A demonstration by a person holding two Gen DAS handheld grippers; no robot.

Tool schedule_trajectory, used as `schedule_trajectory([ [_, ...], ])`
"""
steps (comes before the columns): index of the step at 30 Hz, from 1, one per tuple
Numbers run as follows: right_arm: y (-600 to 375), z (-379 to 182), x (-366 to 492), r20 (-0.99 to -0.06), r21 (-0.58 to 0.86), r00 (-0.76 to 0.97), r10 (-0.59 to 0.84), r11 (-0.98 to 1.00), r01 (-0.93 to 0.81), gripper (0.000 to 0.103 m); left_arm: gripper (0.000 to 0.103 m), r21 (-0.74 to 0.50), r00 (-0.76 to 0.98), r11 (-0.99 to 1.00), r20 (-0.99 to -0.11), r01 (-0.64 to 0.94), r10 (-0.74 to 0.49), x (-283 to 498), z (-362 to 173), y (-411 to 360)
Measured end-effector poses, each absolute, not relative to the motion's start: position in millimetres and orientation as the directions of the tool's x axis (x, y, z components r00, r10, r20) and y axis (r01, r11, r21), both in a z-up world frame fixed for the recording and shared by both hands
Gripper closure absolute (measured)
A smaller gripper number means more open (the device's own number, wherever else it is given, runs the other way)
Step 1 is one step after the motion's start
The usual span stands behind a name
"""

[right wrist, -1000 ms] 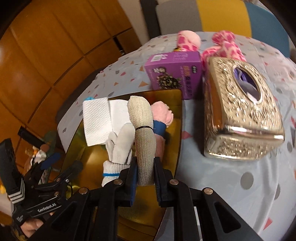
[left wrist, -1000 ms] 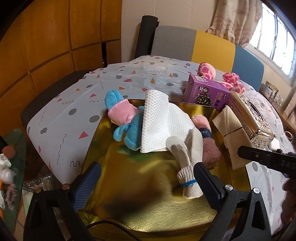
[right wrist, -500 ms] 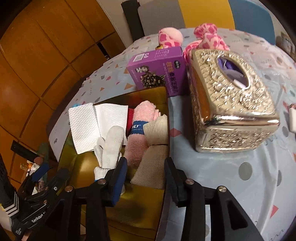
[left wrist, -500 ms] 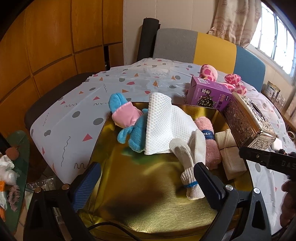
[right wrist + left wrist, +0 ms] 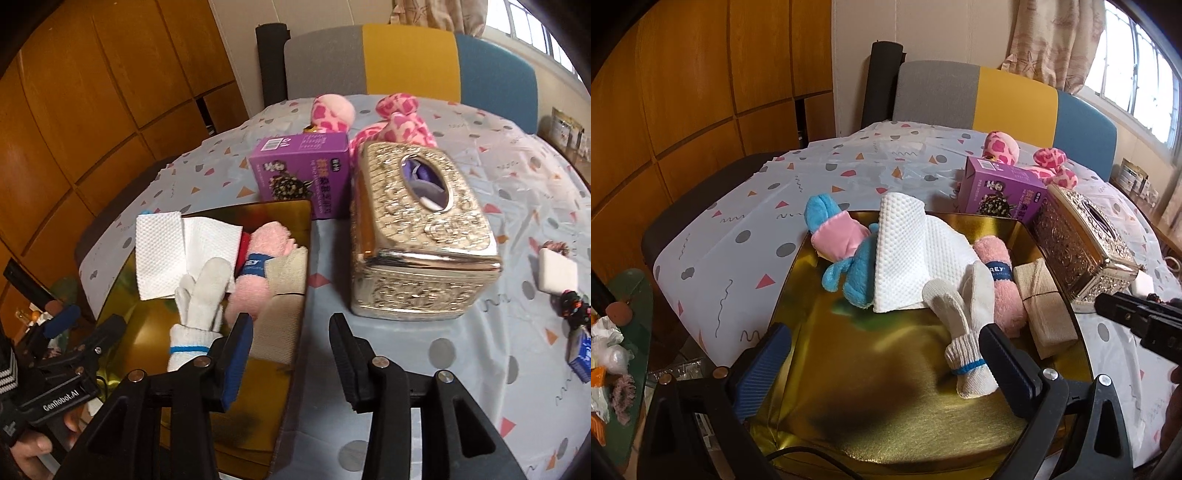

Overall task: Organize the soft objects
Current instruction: 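Move both tools back to the sponge and scrunchie beside the tissue pack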

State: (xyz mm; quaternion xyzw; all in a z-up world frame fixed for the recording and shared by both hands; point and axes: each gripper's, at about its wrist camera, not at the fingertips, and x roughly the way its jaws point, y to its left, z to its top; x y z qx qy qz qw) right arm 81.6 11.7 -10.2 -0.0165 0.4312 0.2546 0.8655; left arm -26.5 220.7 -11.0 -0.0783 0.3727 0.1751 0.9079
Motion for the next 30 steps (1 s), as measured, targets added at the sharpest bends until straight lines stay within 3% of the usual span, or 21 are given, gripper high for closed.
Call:
schedule_trajectory([
  [8,-16,-6,86,-0.743,0.176,0.540,0.394,0.895,-0.411,0.058,0.001,0.004,0.662,0.934,-0.705,-0.356,0.255,-27,-11,211],
  [10,-25,-4,87,-0.736,0.173,0.554,0.389,0.900,-0.401,0.049,0.001,0.007,0.664,0.937,-0.704,-0.350,0.253,-27,-10,209],
  [17,-71,6,97,-0.711,0.161,0.613,0.346,0.928,-0.337,0.036,0.001,0.015,0.694,0.951,-0.680,-0.309,0.236,-27,-5,198],
  [30,-230,3,139,-0.703,0.123,0.709,0.055,0.991,0.045,0.033,0.000,0.001,0.757,0.990,-0.644,-0.141,0.108,-16,16,155],
])
